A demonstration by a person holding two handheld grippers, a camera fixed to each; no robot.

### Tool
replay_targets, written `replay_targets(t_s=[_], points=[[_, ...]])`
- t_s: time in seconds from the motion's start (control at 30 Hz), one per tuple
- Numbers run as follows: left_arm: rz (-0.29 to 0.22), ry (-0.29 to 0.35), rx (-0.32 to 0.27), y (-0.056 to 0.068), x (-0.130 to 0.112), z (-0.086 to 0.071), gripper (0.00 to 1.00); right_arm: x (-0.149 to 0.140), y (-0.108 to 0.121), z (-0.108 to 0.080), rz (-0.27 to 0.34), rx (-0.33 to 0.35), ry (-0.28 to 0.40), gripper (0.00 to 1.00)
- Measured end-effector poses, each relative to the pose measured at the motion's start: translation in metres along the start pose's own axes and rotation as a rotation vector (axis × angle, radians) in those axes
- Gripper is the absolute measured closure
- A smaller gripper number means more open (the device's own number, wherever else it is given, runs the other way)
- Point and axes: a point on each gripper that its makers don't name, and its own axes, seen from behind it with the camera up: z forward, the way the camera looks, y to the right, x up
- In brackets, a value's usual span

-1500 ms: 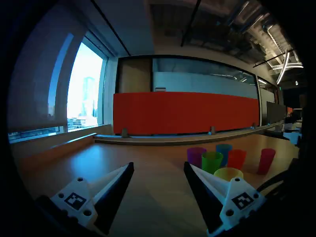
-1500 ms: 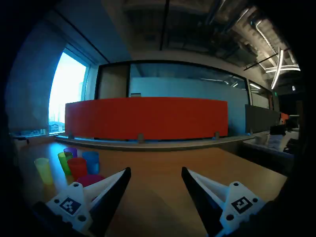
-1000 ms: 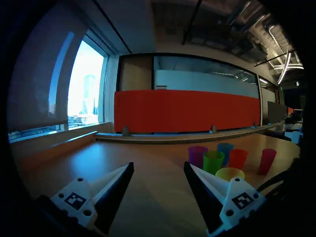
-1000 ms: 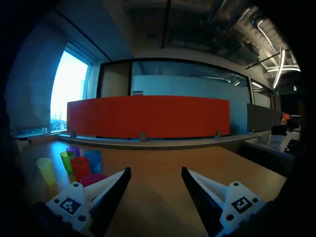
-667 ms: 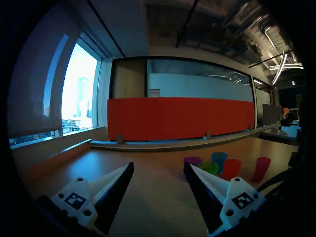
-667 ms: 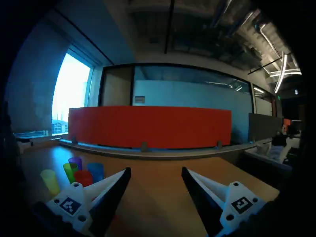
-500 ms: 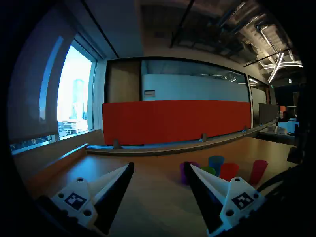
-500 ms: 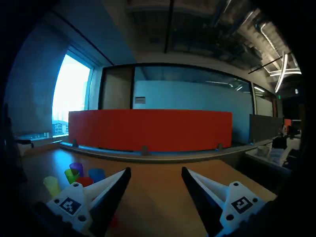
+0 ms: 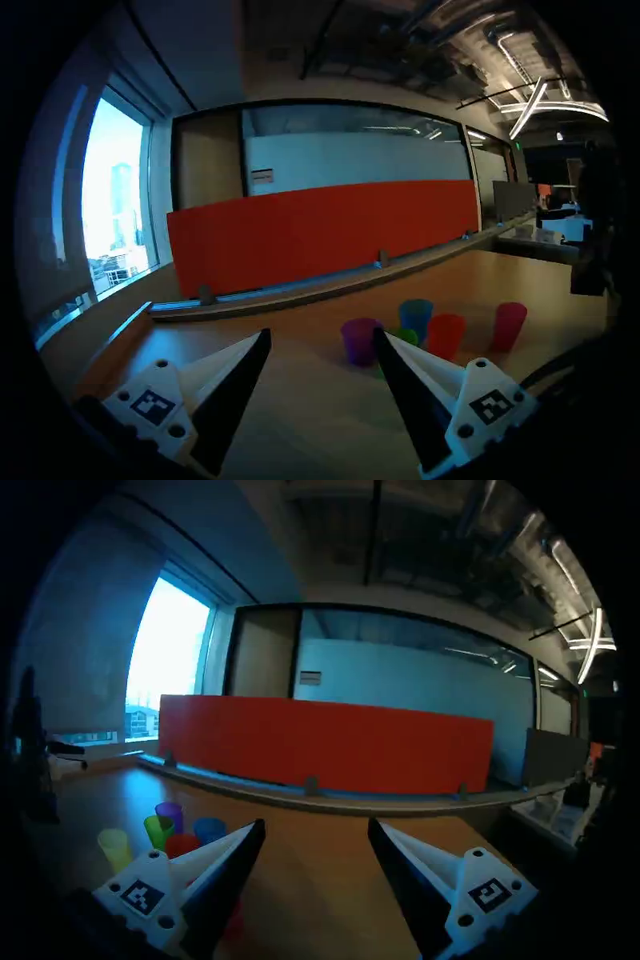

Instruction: Pour water

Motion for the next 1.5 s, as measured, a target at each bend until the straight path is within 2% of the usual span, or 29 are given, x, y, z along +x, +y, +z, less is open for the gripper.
replay_targets(t_s=[0.2, 0.5, 0.9, 1.17, 1.5], points=[[0.059, -0.055, -0.102, 0.016, -0.001, 0.016, 0.06, 0.002, -0.018, 0.008, -0.037, 0.107, -0.057, 0.01], [0.132, -0.124, -0.235, 0.038, 0.0, 0.043, 0.06, 0.003, -0.046, 0.02, -0.132, 0.26, -0.14, 0.0], [0.204, -0.231, -0.372, 0.064, -0.02, 0.07, 0.06, -0.001, -0.065, 0.038, -0.161, 0.372, -0.195, 0.0], [0.232, -0.326, -0.456, 0.078, -0.042, 0.085, 0.06, 0.0, -0.073, 0.055, -0.19, 0.426, -0.217, 0.0], [0.244, -0.424, -0.538, 0.09, -0.068, 0.108, 0.06, -0.01, -0.098, 0.08, -0.236, 0.509, -0.261, 0.0]])
